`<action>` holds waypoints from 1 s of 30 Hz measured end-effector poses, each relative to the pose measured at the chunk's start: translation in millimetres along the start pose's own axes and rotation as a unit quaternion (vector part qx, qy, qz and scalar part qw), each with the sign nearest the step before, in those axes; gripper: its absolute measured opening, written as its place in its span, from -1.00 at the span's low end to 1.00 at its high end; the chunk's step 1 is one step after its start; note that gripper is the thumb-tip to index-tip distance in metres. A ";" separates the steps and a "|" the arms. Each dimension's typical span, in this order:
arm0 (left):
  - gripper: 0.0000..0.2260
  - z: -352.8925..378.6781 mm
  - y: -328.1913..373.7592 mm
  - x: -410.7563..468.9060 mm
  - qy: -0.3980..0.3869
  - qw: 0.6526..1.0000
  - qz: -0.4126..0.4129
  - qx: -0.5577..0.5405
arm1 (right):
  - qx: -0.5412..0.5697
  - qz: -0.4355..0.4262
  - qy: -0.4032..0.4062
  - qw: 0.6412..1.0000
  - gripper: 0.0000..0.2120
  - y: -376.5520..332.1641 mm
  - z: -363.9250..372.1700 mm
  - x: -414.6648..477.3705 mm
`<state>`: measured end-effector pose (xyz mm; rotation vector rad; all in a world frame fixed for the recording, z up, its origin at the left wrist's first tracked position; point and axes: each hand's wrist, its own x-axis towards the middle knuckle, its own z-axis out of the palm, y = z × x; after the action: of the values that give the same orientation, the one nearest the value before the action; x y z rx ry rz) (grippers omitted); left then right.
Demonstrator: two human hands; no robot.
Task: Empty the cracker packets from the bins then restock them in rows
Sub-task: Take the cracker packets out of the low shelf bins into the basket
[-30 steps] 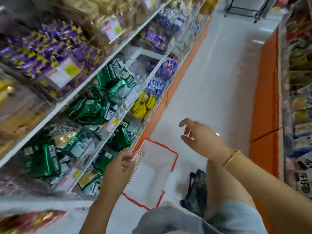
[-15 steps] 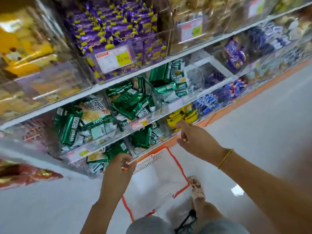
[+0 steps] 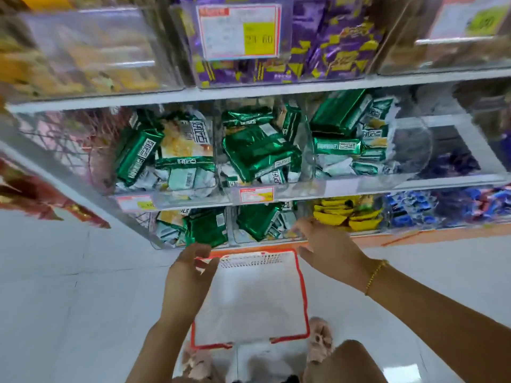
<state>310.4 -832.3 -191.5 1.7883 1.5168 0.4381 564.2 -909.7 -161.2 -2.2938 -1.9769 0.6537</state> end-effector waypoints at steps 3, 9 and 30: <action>-0.85 3.6 -27.7 18.9 0.003 1.000 0.013 0.026 | -0.003 -0.009 0.017 1.000 -0.66 -0.6 25.7 24.6; -0.85 29.0 -93.3 65.8 0.000 0.996 0.020 0.084 | -0.035 -0.034 0.027 0.998 -0.70 23.9 99.3 89.3; -0.61 125.4 -197.8 119.1 0.174 0.983 -0.002 -0.063 | -0.253 -0.236 0.289 0.893 -0.25 119.6 246.6 204.7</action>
<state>285.9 -752.7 -440.7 1.6700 1.6827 0.8618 612.1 -795.0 -479.9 -1.7401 -2.3865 -0.5794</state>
